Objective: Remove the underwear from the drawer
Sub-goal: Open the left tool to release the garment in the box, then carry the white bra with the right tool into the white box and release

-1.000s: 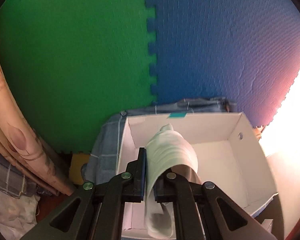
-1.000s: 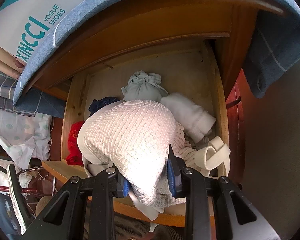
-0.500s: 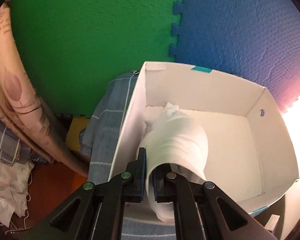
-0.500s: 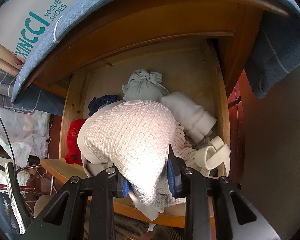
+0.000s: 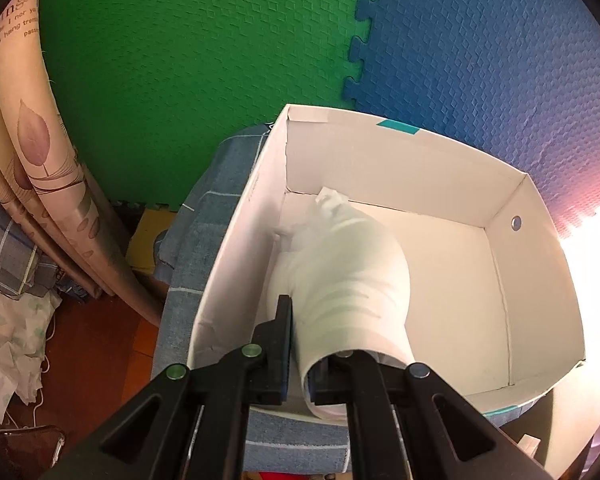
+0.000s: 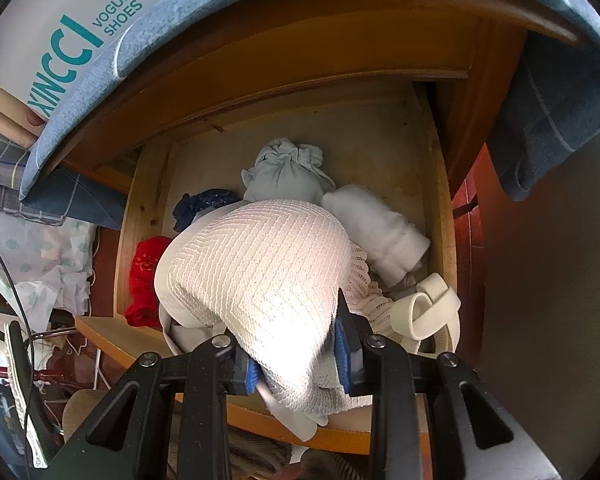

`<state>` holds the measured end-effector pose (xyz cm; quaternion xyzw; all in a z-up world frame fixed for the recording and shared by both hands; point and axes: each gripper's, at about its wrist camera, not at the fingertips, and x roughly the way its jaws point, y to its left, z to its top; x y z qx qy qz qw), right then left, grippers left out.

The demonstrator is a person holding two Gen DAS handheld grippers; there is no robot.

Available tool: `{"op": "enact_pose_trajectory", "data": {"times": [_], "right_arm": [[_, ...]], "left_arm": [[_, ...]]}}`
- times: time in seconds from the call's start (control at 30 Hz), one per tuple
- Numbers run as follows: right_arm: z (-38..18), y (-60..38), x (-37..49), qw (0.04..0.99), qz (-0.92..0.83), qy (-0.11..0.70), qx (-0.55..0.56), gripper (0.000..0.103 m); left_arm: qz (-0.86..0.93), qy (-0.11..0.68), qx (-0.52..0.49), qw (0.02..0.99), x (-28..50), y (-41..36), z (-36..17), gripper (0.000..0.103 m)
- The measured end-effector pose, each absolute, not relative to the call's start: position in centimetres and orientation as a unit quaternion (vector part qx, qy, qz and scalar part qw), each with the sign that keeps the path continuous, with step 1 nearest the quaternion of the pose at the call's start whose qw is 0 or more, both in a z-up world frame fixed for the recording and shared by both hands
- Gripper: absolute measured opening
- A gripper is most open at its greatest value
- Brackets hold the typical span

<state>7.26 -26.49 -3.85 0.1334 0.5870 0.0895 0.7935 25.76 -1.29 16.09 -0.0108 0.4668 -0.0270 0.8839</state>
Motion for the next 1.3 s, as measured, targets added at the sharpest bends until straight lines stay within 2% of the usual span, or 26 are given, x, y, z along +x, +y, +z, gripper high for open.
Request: {"op": "enact_pose_trajectory", "data": {"times": [0.17, 0.3, 0.4, 0.47, 0.6, 0.77, 0.97, 1.1, 1.3], "right_arm": [[-3.1, -26.6, 6.8, 0.804, 0.086, 0.573, 0.131, 0.027], [-2.6, -26.7, 6.8, 0.809, 0.086, 0.567, 0.127, 0.027], [-2.0, -26.6, 6.6, 0.815, 0.081, 0.56, 0.121, 0.027], [-1.5, -26.4, 6.5, 0.82, 0.08, 0.555, 0.112, 0.027], [-0.3, -25.9, 6.2, 0.83, 0.077, 0.546, 0.082, 0.027], [1.7, -25.9, 5.7, 0.84, 0.076, 0.531, 0.079, 0.027], [4.9, -26.0, 5.3, 0.853, 0.082, 0.51, 0.076, 0.027], [6.9, -26.2, 4.9, 0.859, 0.089, 0.499, 0.079, 0.026], [10.1, -26.5, 3.5, 0.865, 0.102, 0.485, 0.08, 0.026]], "left_arm": [[-0.033, 0.456, -0.001, 0.889, 25.6, -1.5, 16.2, 0.01], [-0.038, 0.452, 0.004, 0.891, 25.5, -1.4, 16.6, 0.035], [-0.045, 0.447, 0.008, 0.893, 25.2, -1.5, 17.1, 0.045], [-0.045, 0.439, 0.025, 0.897, 24.6, -1.7, 17.6, 0.049], [-0.051, 0.408, 0.048, 0.91, 22.6, -2.0, 19.0, 0.051], [-0.045, 0.372, 0.027, 0.927, 19.1, -0.6, 20.8, 0.054], [-0.015, 0.317, 0.043, 0.947, 13.2, 1.1, 21.6, 0.062], [-0.006, 0.321, 0.043, 0.946, 9.5, 1.8, 19.9, 0.063], [0.003, 0.375, 0.012, 0.927, 6.1, 2.4, 14.2, 0.063]]}}
